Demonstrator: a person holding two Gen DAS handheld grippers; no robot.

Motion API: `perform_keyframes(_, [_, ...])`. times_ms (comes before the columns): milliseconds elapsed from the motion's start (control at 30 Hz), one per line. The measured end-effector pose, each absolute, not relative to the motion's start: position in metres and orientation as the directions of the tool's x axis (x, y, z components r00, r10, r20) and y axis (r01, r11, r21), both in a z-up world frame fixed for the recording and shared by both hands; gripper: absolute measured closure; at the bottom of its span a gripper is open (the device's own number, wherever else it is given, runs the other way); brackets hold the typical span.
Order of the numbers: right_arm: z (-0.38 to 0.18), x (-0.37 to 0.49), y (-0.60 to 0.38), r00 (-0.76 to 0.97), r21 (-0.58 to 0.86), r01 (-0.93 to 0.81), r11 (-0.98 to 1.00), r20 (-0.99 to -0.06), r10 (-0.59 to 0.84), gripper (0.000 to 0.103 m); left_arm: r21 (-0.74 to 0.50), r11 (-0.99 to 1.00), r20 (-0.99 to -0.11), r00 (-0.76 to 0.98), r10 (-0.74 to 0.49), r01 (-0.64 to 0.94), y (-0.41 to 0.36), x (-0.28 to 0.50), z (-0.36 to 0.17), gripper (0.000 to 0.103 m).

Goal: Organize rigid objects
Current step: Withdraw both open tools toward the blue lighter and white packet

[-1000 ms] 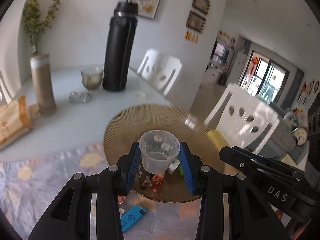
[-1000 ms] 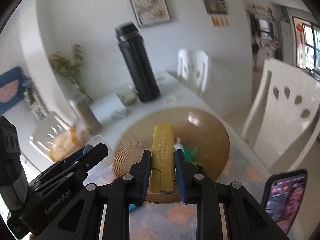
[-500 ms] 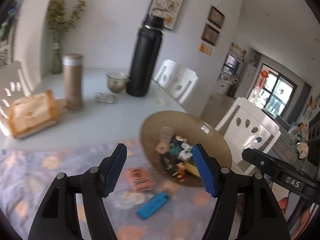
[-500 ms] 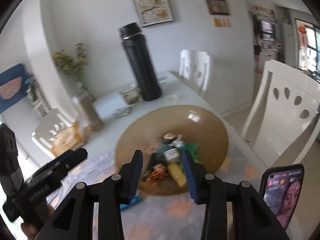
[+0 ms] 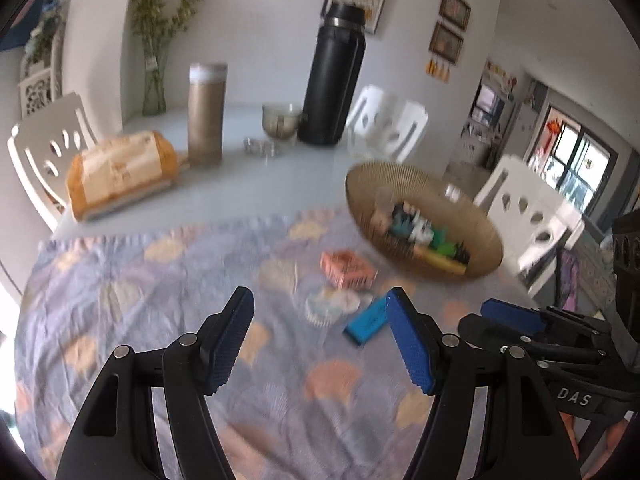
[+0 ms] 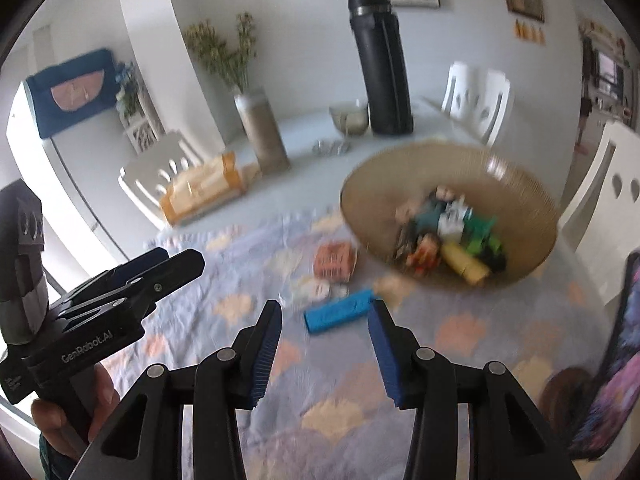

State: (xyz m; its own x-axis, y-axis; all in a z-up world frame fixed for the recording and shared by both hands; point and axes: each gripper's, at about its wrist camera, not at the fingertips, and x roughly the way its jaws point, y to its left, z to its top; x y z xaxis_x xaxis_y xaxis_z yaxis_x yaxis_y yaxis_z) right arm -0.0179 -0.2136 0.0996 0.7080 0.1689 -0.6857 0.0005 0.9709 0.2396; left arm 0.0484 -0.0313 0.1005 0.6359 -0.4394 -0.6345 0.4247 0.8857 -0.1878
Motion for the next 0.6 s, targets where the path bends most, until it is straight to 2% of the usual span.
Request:
perform_keyframes(133, [0.060, -0.002, -0.215, 0.637, 0.267, 0.041, 0.963, -0.750, 0.181, 0.059, -0.155, 0.880, -0.725, 0.553, -0.410, 0.449, -0.041, 0.068, 0.064, 0.036])
perform_keyframes(267, [0.032, 0.011, -0.222, 0.591, 0.327, 0.073, 0.942, -0.775, 0.223, 0.059, -0.161, 0.864, -0.782, 0.473, -0.407, 0.477, -0.053, 0.095, 0.039, 0.036])
perform_keyframes(367, [0.023, 0.017, -0.227, 0.584, 0.378, 0.082, 0.922, -0.768, 0.264, 0.059, -0.154, 0.854, -0.794, 0.452, -0.406, 0.497, -0.062, 0.114, 0.030, 0.036])
perform_keyframes(600, [0.022, 0.026, -0.246, 0.631, 0.425, 0.167, 0.890, -0.739, 0.235, 0.059, -0.125, 0.816, -0.792, 0.440, -0.424, 0.564, -0.085, 0.128, 0.023, 0.036])
